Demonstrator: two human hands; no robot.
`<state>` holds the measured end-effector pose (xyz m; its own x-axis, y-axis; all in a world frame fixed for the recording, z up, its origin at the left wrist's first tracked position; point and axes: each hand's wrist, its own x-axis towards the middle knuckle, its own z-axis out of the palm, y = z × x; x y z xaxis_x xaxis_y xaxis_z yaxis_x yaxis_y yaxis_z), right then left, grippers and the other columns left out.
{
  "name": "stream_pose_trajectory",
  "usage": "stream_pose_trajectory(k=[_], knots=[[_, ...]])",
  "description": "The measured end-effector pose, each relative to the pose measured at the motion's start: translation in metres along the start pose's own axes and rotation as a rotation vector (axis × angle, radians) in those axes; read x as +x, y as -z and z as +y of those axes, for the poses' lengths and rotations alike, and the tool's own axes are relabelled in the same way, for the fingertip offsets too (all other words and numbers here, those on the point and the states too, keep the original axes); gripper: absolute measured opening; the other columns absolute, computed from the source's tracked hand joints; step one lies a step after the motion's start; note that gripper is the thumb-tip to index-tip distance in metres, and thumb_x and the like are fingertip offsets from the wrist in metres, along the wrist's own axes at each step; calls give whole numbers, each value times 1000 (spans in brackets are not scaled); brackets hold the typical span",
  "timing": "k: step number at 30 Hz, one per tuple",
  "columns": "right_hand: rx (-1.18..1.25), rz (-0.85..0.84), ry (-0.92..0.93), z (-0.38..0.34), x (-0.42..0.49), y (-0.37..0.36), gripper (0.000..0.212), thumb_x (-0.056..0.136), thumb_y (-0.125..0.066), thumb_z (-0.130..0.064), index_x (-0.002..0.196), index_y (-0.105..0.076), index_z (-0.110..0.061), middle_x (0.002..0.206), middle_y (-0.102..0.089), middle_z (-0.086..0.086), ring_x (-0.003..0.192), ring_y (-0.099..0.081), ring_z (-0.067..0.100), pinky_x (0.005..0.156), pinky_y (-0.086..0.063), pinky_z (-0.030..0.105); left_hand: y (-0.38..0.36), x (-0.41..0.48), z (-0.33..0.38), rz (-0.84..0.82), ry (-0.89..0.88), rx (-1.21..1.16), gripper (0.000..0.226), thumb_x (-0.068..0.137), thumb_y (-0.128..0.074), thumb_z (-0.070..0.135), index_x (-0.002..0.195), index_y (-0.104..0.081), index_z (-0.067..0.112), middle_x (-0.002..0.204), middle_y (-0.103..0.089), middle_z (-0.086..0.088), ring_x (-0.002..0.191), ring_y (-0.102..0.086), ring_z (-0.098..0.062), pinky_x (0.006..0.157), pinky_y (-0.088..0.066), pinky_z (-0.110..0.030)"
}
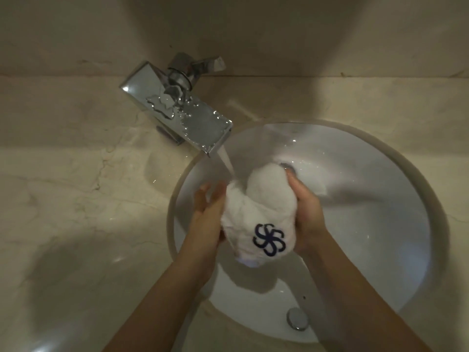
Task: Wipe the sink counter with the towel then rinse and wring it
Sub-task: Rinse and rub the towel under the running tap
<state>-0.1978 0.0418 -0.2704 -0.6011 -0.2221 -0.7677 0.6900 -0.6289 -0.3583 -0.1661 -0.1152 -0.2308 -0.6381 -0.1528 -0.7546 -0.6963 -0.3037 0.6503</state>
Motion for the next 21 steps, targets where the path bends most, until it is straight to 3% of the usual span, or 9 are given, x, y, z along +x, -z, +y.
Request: stream_pose_trajectory(k=[3,5,7,9,12,13,15,17,21], knots=[[62,-47,108,-10,-15,6,53,104,-42,-39,90,-85,-11,90,-81,10,84,-79,25,75,-65,32,2,7,14,-311,374,-203,82,86,-54,74,133,-66,9,135,-68,-17,126,-65,-32,109,-48,-50],[43,-35,181,-10,-23,5,48,101,-46,-39,108,-81,-8,103,-78,13,95,-77,28,79,-63,33,2,13,20,-424,496,-275,83,88,-55,72,134,-66,5,137,-66,-20,129,-61,-36,112,-45,-49],[32,-46,204,-5,-27,6,57,91,-55,-47,130,-72,-9,126,-72,17,116,-71,34,91,-62,40,-5,16,19,-348,534,-281,71,90,-60,63,127,-71,3,125,-72,-19,115,-70,-34,98,-54,-43],[-15,-128,112,-3,-30,8,57,83,-63,-53,121,-78,-13,125,-74,18,114,-73,34,88,-64,42,-11,20,9,-227,424,-264,51,95,-64,43,124,-70,2,114,-76,-17,102,-74,-32,91,-57,-40],[-213,-124,42,-14,-32,16,58,87,-50,-52,118,-80,-14,118,-79,13,112,-74,30,84,-62,38,-2,32,-10,-34,77,-188,37,98,-65,21,132,-62,8,122,-73,-16,113,-70,-34,102,-54,-52],[-310,-81,29,-21,-31,16,64,85,-47,-57,123,-76,-14,118,-79,12,112,-75,28,84,-60,38,1,35,-11,24,-63,-123,34,99,-65,20,132,-62,14,120,-74,-11,113,-71,-28,100,-56,-48],[-492,-76,-38,-32,-22,13,73,83,-46,-69,126,-72,-16,115,-80,10,106,-77,24,84,-56,39,4,37,-7,95,-279,28,28,99,-64,20,127,-64,20,106,-77,7,102,-71,-8,86,-58,-28],[-602,-50,-26,-38,-13,4,69,89,-51,-72,129,-68,-19,112,-81,6,102,-78,22,84,-56,38,2,35,1,89,-379,107,26,100,-62,18,127,-64,18,100,-76,13,95,-69,-3,79,-55,-18],[-574,-16,-24,-36,-1,-15,71,94,-49,-74,138,-64,-20,121,-78,11,111,-76,27,96,-56,43,3,36,12,91,-402,13,26,104,-57,17,128,-63,16,107,-75,3,93,-71,-5,80,-57,-23]])
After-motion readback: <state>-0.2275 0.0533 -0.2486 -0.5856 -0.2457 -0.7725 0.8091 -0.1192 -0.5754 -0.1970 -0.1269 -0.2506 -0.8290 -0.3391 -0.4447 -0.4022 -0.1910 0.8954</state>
